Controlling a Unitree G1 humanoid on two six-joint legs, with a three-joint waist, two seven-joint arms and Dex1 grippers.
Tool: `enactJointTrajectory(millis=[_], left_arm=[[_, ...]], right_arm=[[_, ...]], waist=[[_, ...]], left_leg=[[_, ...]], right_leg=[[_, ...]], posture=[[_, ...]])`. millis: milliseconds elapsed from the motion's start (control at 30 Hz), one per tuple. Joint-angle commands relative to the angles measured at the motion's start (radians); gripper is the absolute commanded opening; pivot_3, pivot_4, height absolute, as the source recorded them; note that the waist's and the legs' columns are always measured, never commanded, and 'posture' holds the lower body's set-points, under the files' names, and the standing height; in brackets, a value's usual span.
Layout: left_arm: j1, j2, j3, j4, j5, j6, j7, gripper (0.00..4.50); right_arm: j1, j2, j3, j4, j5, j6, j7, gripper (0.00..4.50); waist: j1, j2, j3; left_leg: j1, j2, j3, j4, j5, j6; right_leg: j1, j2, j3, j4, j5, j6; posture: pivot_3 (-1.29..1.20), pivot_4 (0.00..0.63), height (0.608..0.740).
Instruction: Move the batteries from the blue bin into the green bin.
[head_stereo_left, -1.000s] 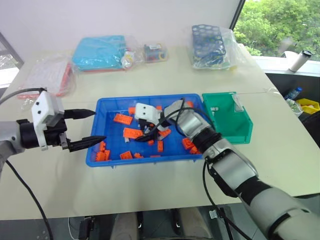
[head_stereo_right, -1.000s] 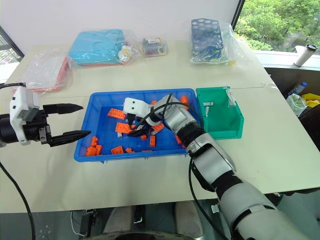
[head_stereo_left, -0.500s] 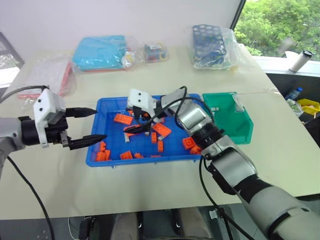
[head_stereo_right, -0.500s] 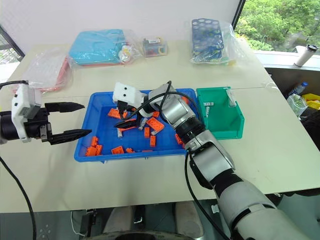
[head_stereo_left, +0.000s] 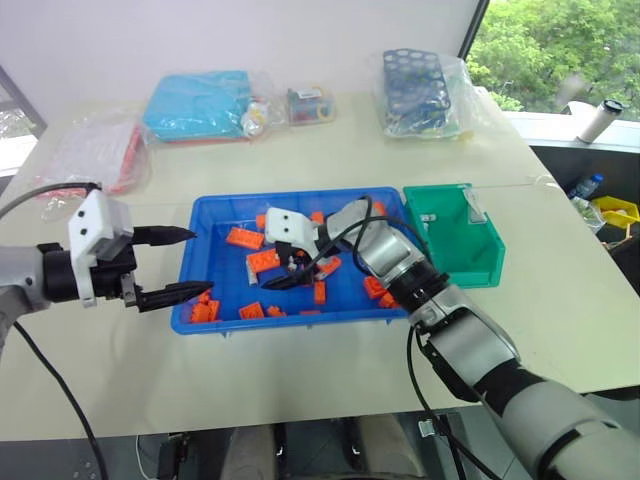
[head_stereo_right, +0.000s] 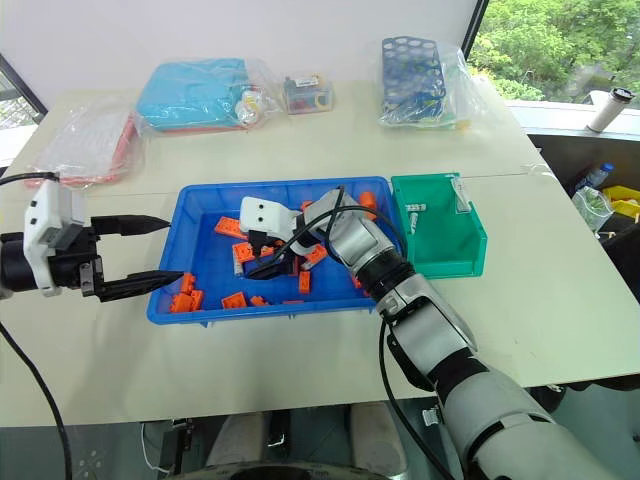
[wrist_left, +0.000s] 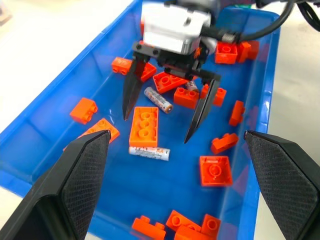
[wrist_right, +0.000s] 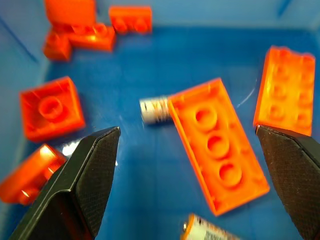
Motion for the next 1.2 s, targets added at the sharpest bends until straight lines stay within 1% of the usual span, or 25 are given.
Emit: enactJointTrajectory(millis=[33, 133, 233, 267, 400, 500, 667, 767, 800, 833, 900, 1033, 1200], left_arm=[[0.003, 0.018, 0.041, -0.03, -0.016, 0.005, 0.004, 4.5], [0.005, 0.022, 0.045, -0.032, -0.02, 0.01, 0.001, 4.5], [0.004, 0.022, 0.044, -0.031, -0.02, 0.012, -0.002, 4.5], [0.003, 0.021, 0.041, -0.029, -0.019, 0.01, -0.004, 4.5], [-0.006, 0.015, 0.026, -0.022, -0.012, 0.004, -0.003, 4.5], [-0.011, 0.013, 0.019, -0.015, -0.01, -0.001, -0.004, 4.5], [-0.03, 0.009, -0.003, 0.005, -0.003, -0.017, -0.01, 4.5], [-0.05, 0.008, -0.018, 0.016, -0.003, -0.023, -0.009, 4.5], [-0.054, 0.008, -0.021, 0.018, -0.003, -0.025, -0.009, 4.5], [-0.058, 0.008, -0.025, 0.021, -0.001, -0.027, -0.011, 4.5], [-0.063, 0.008, -0.029, 0.025, 0.001, -0.029, -0.012, 4.5], [-0.071, 0.01, -0.036, 0.026, 0.0, -0.028, -0.008, 4.5], [-0.049, 0.011, -0.018, 0.015, -0.003, -0.023, -0.007, 4.5]], right_arm=[[-0.041, 0.028, -0.005, 0.081, -0.016, -0.071, -0.032, 4.46], [-0.048, 0.039, -0.015, 0.135, -0.019, -0.103, -0.044, 3.68], [-0.048, 0.038, -0.021, 0.143, -0.021, -0.113, -0.039, 2.31], [-0.047, 0.037, -0.024, 0.14, -0.02, -0.11, -0.039, 1.78], [-0.044, 0.012, -0.041, 0.087, -0.011, -0.088, -0.038, 1.78], [-0.043, -0.02, -0.079, 0.031, 0.006, -0.054, -0.056, 1.78], [-0.067, -0.035, -0.111, 0.078, -0.008, -0.013, -0.112, 1.78], [-0.069, -0.028, -0.108, 0.095, -0.018, -0.013, -0.129, 2.67], [-0.068, -0.024, -0.102, 0.09, -0.023, -0.022, -0.136, 3.09], [-0.068, -0.016, -0.1, 0.078, -0.021, -0.028, -0.138, 3.66], [-0.071, 0.001, -0.112, 0.055, 0.001, -0.017, -0.134, 3.66], [-0.065, 0.022, -0.132, -0.027, 0.063, 0.04, -0.071, 3.66], [-0.008, 0.035, -0.078, -0.17, 0.097, 0.109, 0.01, 3.66]], waist=[[-0.001, 0.0, 0.0], [-0.001, 0.0, 0.0], [0.0, 0.0, 0.0], [0.0, 0.0, 0.0], [0.0, 0.0, 0.0], [0.0, 0.0, 0.0], [-0.001, 0.0, 0.0], [-0.001, 0.0, 0.0], [-0.001, 0.0, 0.0], [-0.002, 0.0, 0.0], [-0.002, 0.0, 0.0], [-0.001, 0.0, 0.0], [0.001, 0.0, 0.0]], left_leg=[[0.0, 0.0, 0.0, 0.0, 0.0, 0.0], [0.0, 0.0, 0.0, 0.0, 0.0, 0.0], [0.0, 0.0, 0.0, 0.0, 0.0, 0.0], [0.0, 0.0, 0.0, 0.0, 0.0, 0.0], [0.0, 0.0, 0.0, 0.0, 0.0, 0.0], [0.0, 0.0, 0.0, 0.0, 0.0, 0.0], [0.0, 0.0, 0.0, 0.0, 0.0, 0.0], [0.0, 0.0, 0.0, 0.0, 0.0, 0.0], [0.0, 0.0, 0.0, 0.0, 0.0, 0.0], [0.0, 0.0, 0.0, 0.0, 0.0, 0.0], [0.0, 0.0, 0.0, 0.0, 0.0, 0.0], [0.0, 0.0, 0.0, 0.0, 0.0, 0.0], [0.0, 0.0, 0.0, 0.0, 0.0, 0.0]], right_leg=[[0.0, 0.0, 0.0, 0.0, 0.0, 0.0], [0.0, 0.0, 0.0, 0.0, 0.0, 0.0], [0.0, 0.0, 0.0, 0.0, 0.0, 0.0], [0.0, 0.0, 0.0, 0.0, 0.0, 0.0], [0.0, 0.0, 0.0, 0.0, 0.0, 0.0], [0.0, 0.0, 0.0, 0.0, 0.0, 0.0], [0.0, 0.0, 0.0, 0.0, 0.0, 0.0], [0.0, 0.0, 0.0, 0.0, 0.0, 0.0], [0.0, 0.0, 0.0, 0.0, 0.0, 0.0], [0.0, 0.0, 0.0, 0.0, 0.0, 0.0], [0.0, 0.0, 0.0, 0.0, 0.0, 0.0], [0.0, 0.0, 0.0, 0.0, 0.0, 0.0], [0.0, 0.0, 0.0, 0.0, 0.0, 0.0]], posture=[[0.0, 0.15, 0.739], [0.0, 0.15, 0.739], [0.0, 0.15, 0.739], [0.0, 0.15, 0.739], [0.0, 0.15, 0.739], [0.0, 0.15, 0.739], [0.0, 0.15, 0.739], [0.0, 0.15, 0.739], [0.0, 0.15, 0.739], [0.0, 0.15, 0.739], [0.0, 0.15, 0.739], [0.0, 0.15, 0.739], [0.0, 0.15, 0.739]])
